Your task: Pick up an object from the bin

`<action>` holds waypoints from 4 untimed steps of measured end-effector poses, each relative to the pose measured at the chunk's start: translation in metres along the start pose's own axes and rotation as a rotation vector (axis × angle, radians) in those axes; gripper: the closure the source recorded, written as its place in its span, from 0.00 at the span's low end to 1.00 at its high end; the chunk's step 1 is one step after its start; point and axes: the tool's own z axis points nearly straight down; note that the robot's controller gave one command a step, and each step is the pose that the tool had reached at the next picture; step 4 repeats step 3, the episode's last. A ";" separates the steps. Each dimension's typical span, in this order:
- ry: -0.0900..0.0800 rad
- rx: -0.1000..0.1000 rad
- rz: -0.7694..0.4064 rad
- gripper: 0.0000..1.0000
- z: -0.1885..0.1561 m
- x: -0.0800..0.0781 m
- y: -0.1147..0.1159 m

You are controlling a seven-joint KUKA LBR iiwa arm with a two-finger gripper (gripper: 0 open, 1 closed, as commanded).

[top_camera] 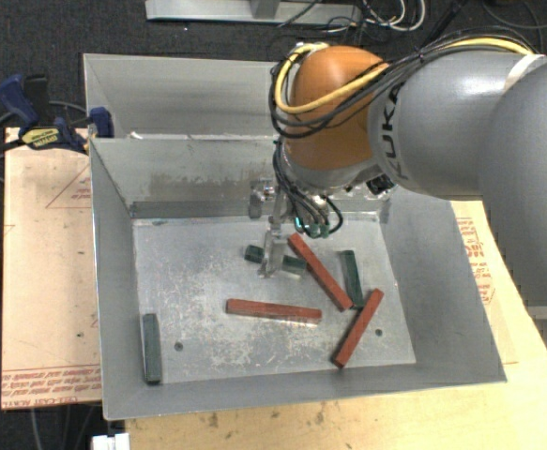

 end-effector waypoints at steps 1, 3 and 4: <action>-0.001 0.002 -0.086 0.00 0.089 -0.013 -0.063; -0.018 0.002 -0.097 1.00 -0.072 0.013 -0.084; -0.018 0.002 -0.097 1.00 -0.072 0.013 -0.084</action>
Offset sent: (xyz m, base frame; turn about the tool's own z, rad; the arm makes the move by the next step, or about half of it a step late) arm 0.0139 -0.0599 -0.0844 -0.0925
